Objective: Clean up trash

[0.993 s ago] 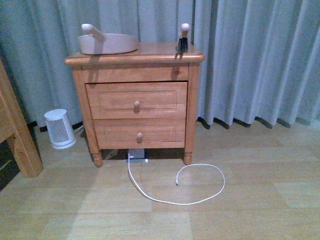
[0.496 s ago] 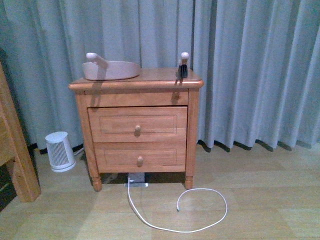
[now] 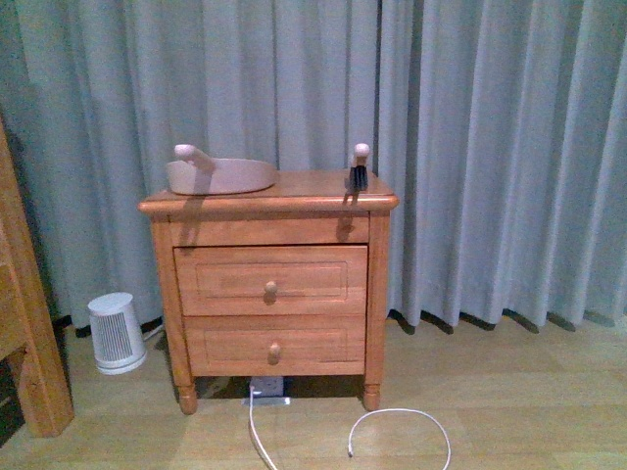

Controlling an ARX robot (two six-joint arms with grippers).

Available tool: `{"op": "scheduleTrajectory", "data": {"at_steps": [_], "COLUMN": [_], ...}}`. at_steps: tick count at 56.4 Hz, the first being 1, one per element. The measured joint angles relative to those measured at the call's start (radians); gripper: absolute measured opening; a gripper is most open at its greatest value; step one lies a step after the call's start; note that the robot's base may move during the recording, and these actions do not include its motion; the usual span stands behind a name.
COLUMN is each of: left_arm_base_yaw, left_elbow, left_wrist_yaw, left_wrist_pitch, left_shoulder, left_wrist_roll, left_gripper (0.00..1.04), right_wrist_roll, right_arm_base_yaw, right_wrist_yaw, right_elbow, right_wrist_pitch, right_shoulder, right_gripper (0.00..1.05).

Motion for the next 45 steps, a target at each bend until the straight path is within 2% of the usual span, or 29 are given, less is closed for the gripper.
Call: {"op": "scheduleTrajectory", "data": {"at_steps": [45], "left_arm_base_yaw": [0.000], "left_elbow": [0.000], "left_wrist_yaw": [0.000], "left_wrist_pitch": [0.000], "left_shoulder": [0.000], "left_wrist_roll": [0.000], "left_gripper": [0.97], "right_wrist_roll": [0.000], "right_arm_base_yaw": [0.000], "right_wrist_yaw": [0.000], "right_elbow": [0.000], "right_wrist_pitch": [0.000], "right_shoulder": [0.000], "right_gripper": [0.97]}}
